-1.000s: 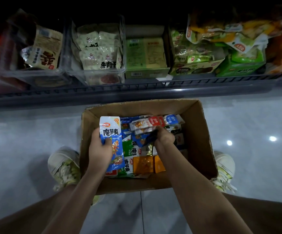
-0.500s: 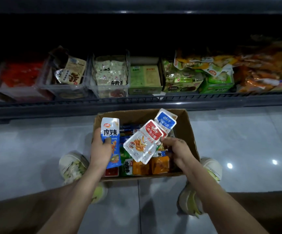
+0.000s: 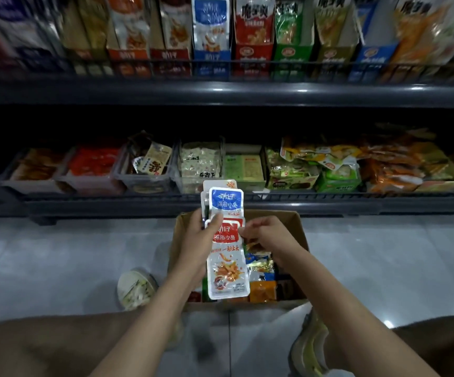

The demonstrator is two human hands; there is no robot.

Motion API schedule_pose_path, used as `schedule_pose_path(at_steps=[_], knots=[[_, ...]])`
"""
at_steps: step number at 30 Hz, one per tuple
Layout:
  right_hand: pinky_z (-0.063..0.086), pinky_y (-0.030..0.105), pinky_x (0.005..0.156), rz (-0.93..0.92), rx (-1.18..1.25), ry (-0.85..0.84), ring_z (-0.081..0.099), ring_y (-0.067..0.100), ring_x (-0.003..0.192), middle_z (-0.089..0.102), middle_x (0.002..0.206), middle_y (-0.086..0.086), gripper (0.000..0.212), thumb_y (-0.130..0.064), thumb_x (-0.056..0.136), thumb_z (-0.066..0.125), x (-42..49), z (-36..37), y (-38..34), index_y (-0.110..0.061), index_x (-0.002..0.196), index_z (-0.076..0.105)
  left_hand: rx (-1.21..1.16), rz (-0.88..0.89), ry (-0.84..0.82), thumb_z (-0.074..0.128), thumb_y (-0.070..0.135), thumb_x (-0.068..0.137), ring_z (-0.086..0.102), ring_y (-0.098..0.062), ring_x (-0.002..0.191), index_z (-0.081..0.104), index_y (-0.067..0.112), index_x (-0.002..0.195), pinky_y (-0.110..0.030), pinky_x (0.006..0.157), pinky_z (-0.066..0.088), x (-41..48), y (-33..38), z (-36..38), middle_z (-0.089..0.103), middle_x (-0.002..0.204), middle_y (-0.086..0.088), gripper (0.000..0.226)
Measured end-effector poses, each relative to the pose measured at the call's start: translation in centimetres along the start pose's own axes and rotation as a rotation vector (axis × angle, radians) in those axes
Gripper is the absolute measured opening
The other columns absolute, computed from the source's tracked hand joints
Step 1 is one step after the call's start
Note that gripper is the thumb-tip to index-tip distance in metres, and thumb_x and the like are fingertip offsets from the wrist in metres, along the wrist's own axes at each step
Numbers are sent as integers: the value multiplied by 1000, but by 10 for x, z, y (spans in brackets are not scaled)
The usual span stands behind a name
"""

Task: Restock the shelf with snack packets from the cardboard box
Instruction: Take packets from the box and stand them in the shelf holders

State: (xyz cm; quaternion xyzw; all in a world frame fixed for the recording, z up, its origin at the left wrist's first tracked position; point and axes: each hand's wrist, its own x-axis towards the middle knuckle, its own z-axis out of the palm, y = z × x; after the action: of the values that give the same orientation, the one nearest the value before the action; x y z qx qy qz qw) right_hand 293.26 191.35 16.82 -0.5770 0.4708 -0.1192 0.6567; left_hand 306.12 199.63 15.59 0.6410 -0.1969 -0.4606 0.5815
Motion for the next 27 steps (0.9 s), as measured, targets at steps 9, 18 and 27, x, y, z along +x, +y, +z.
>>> schedule_pose_path(at_steps=[9,18,27], knots=[[60,39,72,-255,-148,59,72,22,77,74,88,5,15,-22,85,70,-28,14,-45,-14,97,65,116,159,146,67,52,78,71,-17,81,54,45,101,-49,75,58,-11,43,5,71,89,16,27],[56,25,65,-251,-113,-53,73,17,81,73,96,9,28,-10,85,68,-50,3,-86,-2,111,61,-246,-12,65,67,32,87,72,-26,74,62,13,113,-35,63,59,-26,94,6,73,95,-13,33],[55,24,60,-259,11,131,72,15,75,72,87,6,15,-8,84,70,-67,-3,-108,-5,96,62,-295,53,80,60,20,93,69,-28,81,61,13,107,-47,78,55,-38,116,-7,73,95,-11,15]])
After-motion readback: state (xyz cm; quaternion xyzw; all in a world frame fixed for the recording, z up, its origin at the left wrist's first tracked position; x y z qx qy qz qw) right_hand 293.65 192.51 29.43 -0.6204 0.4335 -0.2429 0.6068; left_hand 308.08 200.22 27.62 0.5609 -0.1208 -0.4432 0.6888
